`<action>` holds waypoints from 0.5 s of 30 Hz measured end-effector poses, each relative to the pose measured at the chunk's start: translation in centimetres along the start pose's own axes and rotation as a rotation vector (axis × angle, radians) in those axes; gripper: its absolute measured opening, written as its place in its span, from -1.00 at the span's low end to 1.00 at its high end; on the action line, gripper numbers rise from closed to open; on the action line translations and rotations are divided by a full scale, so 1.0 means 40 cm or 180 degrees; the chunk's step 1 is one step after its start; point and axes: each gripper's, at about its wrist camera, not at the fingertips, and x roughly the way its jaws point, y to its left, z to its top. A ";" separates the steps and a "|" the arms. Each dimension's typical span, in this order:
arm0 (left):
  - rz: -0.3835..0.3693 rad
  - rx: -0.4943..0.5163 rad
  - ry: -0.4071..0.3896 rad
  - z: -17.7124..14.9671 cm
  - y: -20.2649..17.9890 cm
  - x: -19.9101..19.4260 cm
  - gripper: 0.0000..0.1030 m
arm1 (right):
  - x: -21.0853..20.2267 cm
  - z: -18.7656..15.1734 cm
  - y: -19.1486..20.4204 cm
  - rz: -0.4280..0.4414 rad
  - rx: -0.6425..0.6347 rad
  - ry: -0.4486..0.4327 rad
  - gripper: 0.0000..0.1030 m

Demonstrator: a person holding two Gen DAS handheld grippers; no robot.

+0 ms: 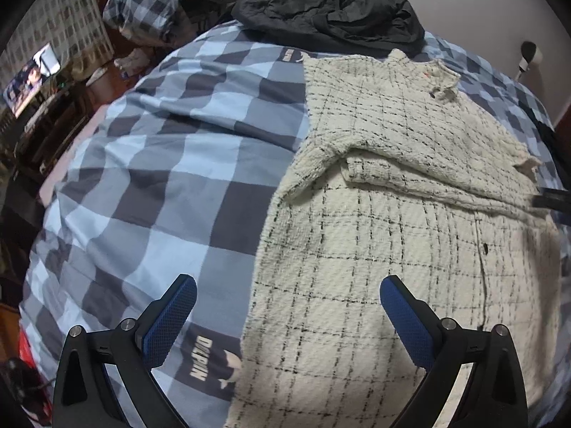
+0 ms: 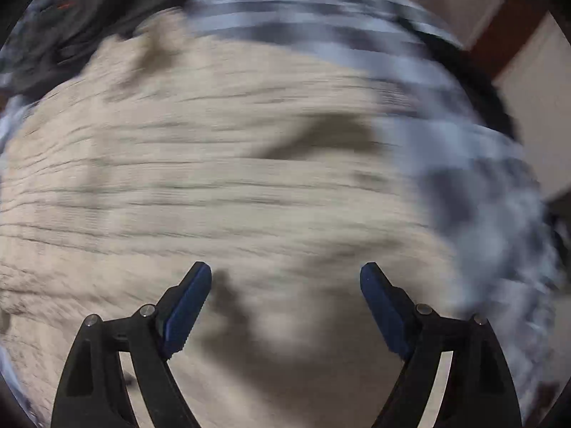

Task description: Fold small clothes

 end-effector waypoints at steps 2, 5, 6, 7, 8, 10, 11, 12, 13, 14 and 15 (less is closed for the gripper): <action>0.0050 0.0146 -0.0033 -0.005 -0.014 -0.011 1.00 | -0.071 -0.042 -0.094 0.0071 0.0089 -0.0056 0.62; 0.0111 0.0331 -0.0091 -0.016 -0.030 -0.029 1.00 | -0.188 -0.145 -0.198 0.0417 0.0106 -0.0022 0.62; 0.0101 0.0367 -0.0104 -0.021 -0.031 -0.034 1.00 | -0.229 -0.189 -0.226 0.0504 0.0133 0.0003 0.62; 0.0081 0.0383 -0.0106 -0.025 -0.032 -0.036 1.00 | -0.259 -0.226 -0.247 0.0567 0.0162 0.0027 0.62; 0.0046 0.0396 -0.0087 -0.029 -0.031 -0.035 1.00 | -0.284 -0.269 -0.268 0.0636 0.0201 0.0059 0.62; 0.0011 0.0346 -0.0033 -0.040 -0.019 -0.034 1.00 | -0.318 -0.349 -0.315 0.0836 0.0357 0.0159 0.63; 0.0010 0.0324 -0.0029 -0.050 -0.011 -0.039 1.00 | -0.316 -0.358 -0.327 0.0901 0.0435 0.0225 0.63; 0.0024 0.0332 -0.0034 -0.058 -0.007 -0.045 1.00 | -0.324 -0.381 -0.345 0.0973 0.0521 0.0306 0.62; 0.0075 0.0373 -0.0056 -0.070 -0.003 -0.054 1.00 | -0.332 -0.406 -0.365 0.1063 0.0600 0.0353 0.63; 0.0135 0.0413 -0.0088 -0.079 -0.001 -0.062 1.00 | -0.352 -0.439 -0.390 0.1162 0.0683 0.0385 0.63; 0.0261 0.0485 -0.0174 -0.094 0.001 -0.079 0.98 | -0.371 -0.455 -0.399 0.1219 0.0717 0.0388 0.63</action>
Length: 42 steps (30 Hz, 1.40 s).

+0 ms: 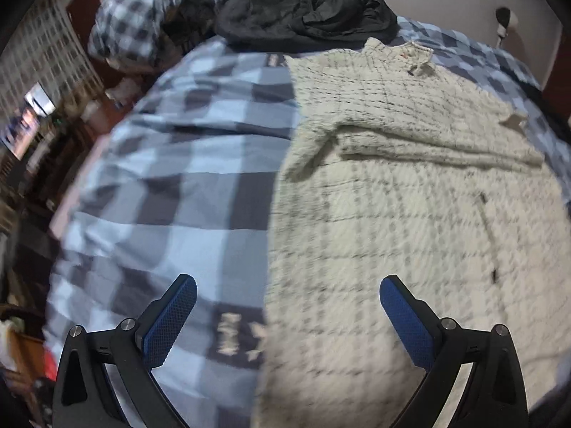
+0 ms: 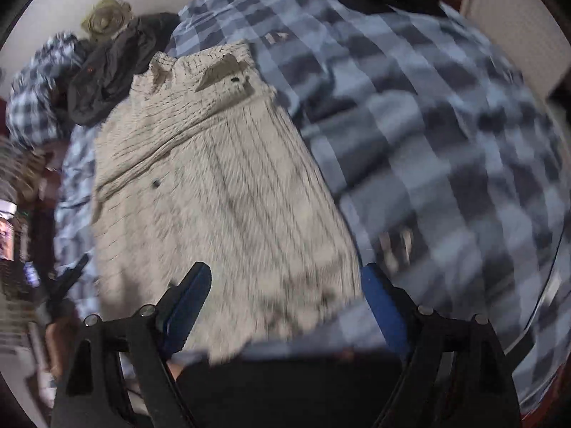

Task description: Fold small clothes

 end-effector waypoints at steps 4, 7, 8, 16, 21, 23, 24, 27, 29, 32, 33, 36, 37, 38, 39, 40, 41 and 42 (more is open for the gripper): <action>0.0051 0.0147 -0.0088 -0.033 0.002 -0.043 0.94 | -0.050 -0.048 -0.031 0.0146 0.0055 -0.0229 0.72; -0.0079 0.0244 -0.0108 -0.059 -0.010 -0.070 0.93 | -0.015 -0.038 -0.067 -0.0048 0.0091 -0.0551 0.78; -0.0148 0.0308 -0.0080 -0.075 -0.020 -0.074 0.94 | 0.016 -0.029 -0.078 -0.0154 0.0142 -0.0609 0.78; -0.0557 0.0290 -0.0001 -0.109 -0.016 -0.107 0.93 | 0.217 0.032 -0.035 -0.0463 -0.0211 0.0201 0.75; -0.0753 0.0406 0.0398 -0.118 -0.014 -0.080 0.93 | 0.228 0.033 -0.060 -0.0402 -0.0204 0.0196 0.75; -0.0675 0.0545 0.0467 -0.124 -0.017 -0.069 0.93 | 0.226 0.034 -0.074 -0.0363 -0.0144 0.0191 0.75; -0.0672 0.0609 0.0524 -0.126 -0.015 -0.061 0.93 | 0.225 0.032 -0.077 -0.0385 -0.0109 0.0180 0.75; -0.0926 0.0502 0.0812 -0.130 0.018 -0.019 0.93 | 0.223 0.036 -0.074 -0.0435 -0.0107 0.0178 0.75; -0.1121 0.0254 0.0996 -0.134 0.047 0.014 0.92 | 0.221 0.038 -0.071 -0.0462 -0.0136 0.0144 0.75; -0.1090 0.0157 0.1166 -0.144 0.053 0.052 0.84 | 0.221 0.044 -0.071 -0.0512 -0.0149 0.0131 0.75; -0.1071 0.0180 0.1207 -0.146 0.049 0.060 0.84 | 0.220 0.045 -0.073 -0.0499 -0.0160 0.0137 0.75; -0.1120 0.0202 0.1349 -0.152 0.039 0.084 0.84 | 0.209 0.047 -0.077 -0.0512 -0.0137 0.0055 0.75; -0.1106 0.0184 0.1378 -0.153 0.041 0.091 0.84 | 0.206 0.048 -0.078 -0.0521 -0.0122 0.0030 0.75; -0.1081 0.0145 0.1396 -0.152 0.045 0.098 0.84 | 0.204 0.048 -0.077 -0.0526 -0.0108 0.0013 0.75; -0.1083 0.0074 0.1414 -0.152 0.054 0.104 0.84 | 0.204 0.048 -0.075 -0.0529 -0.0101 0.0012 0.75; -0.1124 -0.0014 0.1445 -0.154 0.065 0.110 0.84 | 0.205 0.049 -0.075 -0.0534 -0.0105 0.0021 0.75; -0.1159 -0.0058 0.1468 -0.155 0.072 0.114 0.84 | 0.208 0.049 -0.075 -0.0545 -0.0113 0.0033 0.75; -0.1213 -0.0109 0.1503 -0.159 0.079 0.120 0.84 | 0.209 0.049 -0.073 -0.0549 -0.0116 0.0040 0.75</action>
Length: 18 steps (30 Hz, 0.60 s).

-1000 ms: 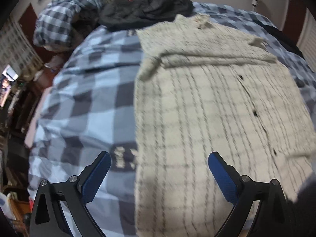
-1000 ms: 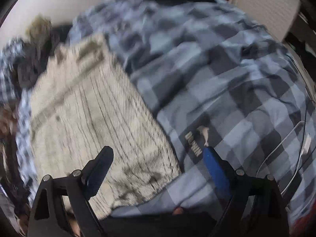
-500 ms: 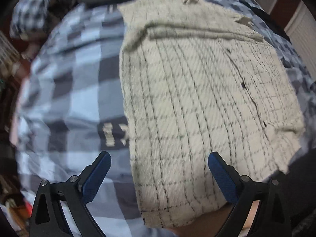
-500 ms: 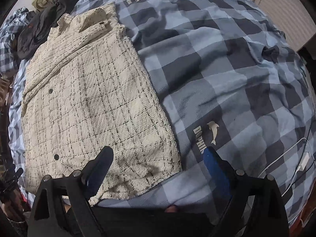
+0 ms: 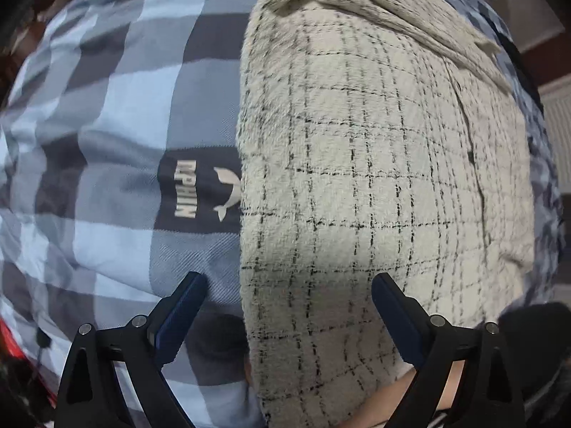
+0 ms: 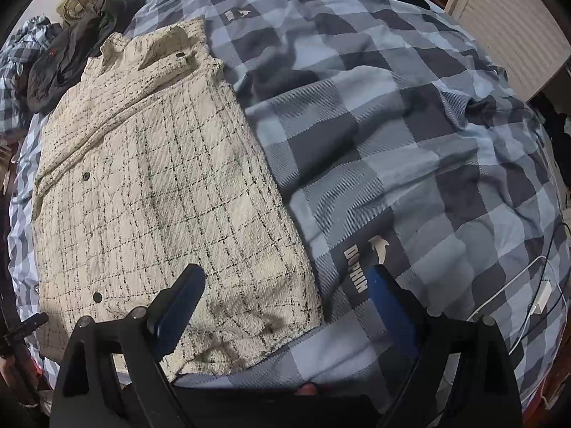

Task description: Fold small clothes

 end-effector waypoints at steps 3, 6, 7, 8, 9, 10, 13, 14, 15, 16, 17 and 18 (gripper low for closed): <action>-0.0114 -0.0054 0.0041 -0.006 0.009 0.006 0.84 | -0.001 0.001 -0.001 0.0042 -0.0001 0.0026 0.75; -0.0105 -0.0018 -0.0032 -0.008 0.001 0.002 0.56 | 0.001 0.001 0.000 0.0042 0.0004 0.0035 0.75; -0.0080 0.0002 -0.0031 -0.007 -0.006 0.004 0.34 | 0.002 0.001 -0.001 0.0042 0.0004 0.0042 0.75; -0.0021 0.0028 0.0008 0.002 -0.013 0.011 0.22 | 0.002 0.002 -0.001 0.0042 0.0006 0.0044 0.75; 0.0024 0.0046 0.0045 0.002 -0.010 0.018 -0.06 | 0.001 0.001 -0.001 0.0045 0.0010 0.0039 0.75; 0.0073 0.0067 0.0079 0.001 -0.014 0.024 -0.29 | -0.001 0.000 -0.001 0.0052 0.0013 0.0034 0.75; 0.0127 0.0120 0.0015 -0.002 -0.019 0.025 -0.74 | -0.001 0.000 -0.004 0.0091 0.0017 0.0043 0.75; 0.0172 0.0122 -0.0092 -0.001 -0.022 0.014 -0.76 | 0.001 0.000 -0.007 0.0132 0.0019 0.0070 0.75; 0.0192 0.0117 -0.0154 -0.003 -0.023 0.006 -0.81 | 0.004 0.003 -0.009 0.0193 0.0016 0.0108 0.75; 0.0200 0.0109 -0.0207 -0.006 -0.020 -0.003 -0.84 | 0.009 0.004 -0.012 0.0278 0.0022 0.0169 0.75; 0.0191 0.0101 -0.0262 0.003 -0.032 -0.008 -0.85 | 0.019 0.007 -0.017 0.0371 0.0045 0.0260 0.75; 0.0179 0.0102 -0.0289 0.001 -0.032 -0.013 -0.86 | 0.033 0.008 -0.025 0.0463 0.0097 0.0382 0.75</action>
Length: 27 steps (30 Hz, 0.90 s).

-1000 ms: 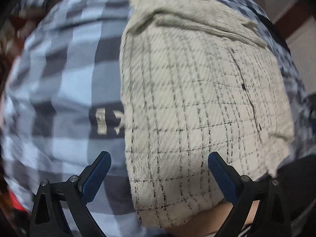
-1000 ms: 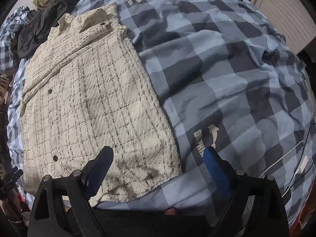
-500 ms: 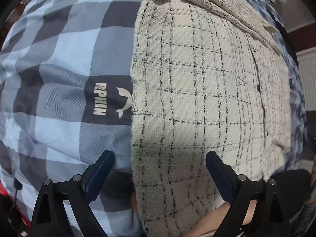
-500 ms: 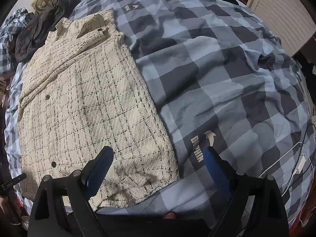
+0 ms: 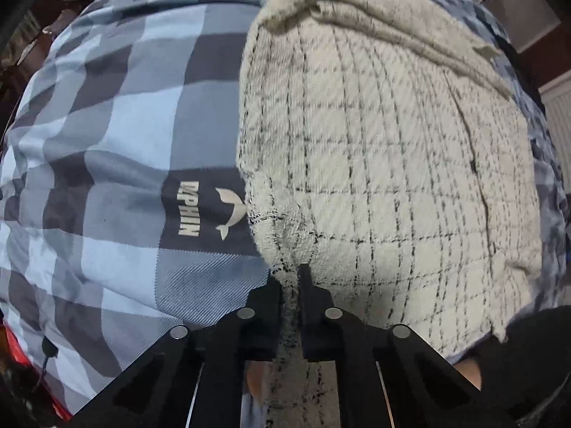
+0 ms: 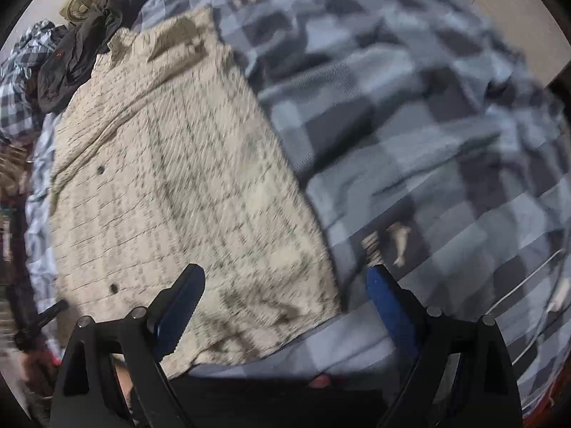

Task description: Fold small clothes

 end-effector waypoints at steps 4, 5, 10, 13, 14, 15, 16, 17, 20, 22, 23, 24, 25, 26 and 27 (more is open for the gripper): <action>-0.0080 -0.0026 -0.0046 -0.002 -0.018 -0.013 -0.87 | 0.067 0.007 -0.044 0.0195 0.0374 0.0515 0.75; -0.0131 -0.0059 -0.0061 -0.003 -0.015 -0.017 -0.87 | 0.094 0.009 -0.061 0.0216 0.0492 0.0699 0.75; -0.0189 -0.0130 -0.0056 -0.009 0.015 -0.021 -0.87 | 0.191 0.009 -0.085 0.0345 0.0672 0.1348 0.75; -0.0161 -0.0113 -0.0032 -0.006 0.015 -0.018 -0.87 | 0.217 0.021 -0.086 0.0106 0.0623 0.1344 0.73; -0.0150 -0.0107 -0.0024 -0.007 0.018 -0.016 -0.87 | 0.224 0.025 -0.088 -0.0032 0.0608 0.1322 0.53; -0.0135 -0.0098 -0.0015 -0.014 0.030 -0.021 -0.87 | 0.236 0.024 -0.088 -0.0090 0.0596 0.1360 0.21; -0.0122 -0.0090 -0.0007 -0.013 0.027 -0.019 -0.87 | 0.249 0.022 -0.088 -0.0093 0.0568 0.1444 0.08; -0.0112 -0.0079 0.0001 -0.013 0.027 -0.017 -0.87 | 0.261 0.017 -0.085 -0.0068 0.0533 0.1541 0.02; -0.0090 -0.0065 0.0010 -0.007 0.016 -0.011 -0.87 | 0.233 0.014 -0.080 -0.0163 0.0523 0.1349 0.02; -0.0060 -0.0061 0.0029 -0.005 0.016 -0.007 -0.86 | 0.171 0.009 -0.062 -0.0363 0.0413 0.0993 0.03; -0.0037 -0.0046 0.0040 -0.004 0.014 -0.005 -0.86 | 0.141 0.003 -0.046 -0.0374 0.0282 0.0856 0.03; -0.0020 -0.0029 0.0040 -0.003 0.011 -0.004 -0.86 | 0.119 -0.008 -0.022 -0.0307 0.0093 0.0791 0.03; 0.0005 0.0000 0.0033 -0.003 0.006 -0.004 -0.86 | 0.109 -0.020 0.001 -0.0215 -0.0079 0.0806 0.04; 0.0021 0.0016 0.0031 -0.004 0.004 -0.006 -0.86 | 0.109 -0.037 0.031 -0.0141 -0.0286 0.0872 0.04; 0.0041 0.0039 0.0030 -0.002 -0.002 -0.004 -0.86 | 0.112 -0.048 0.051 -0.0140 -0.0426 0.0909 0.04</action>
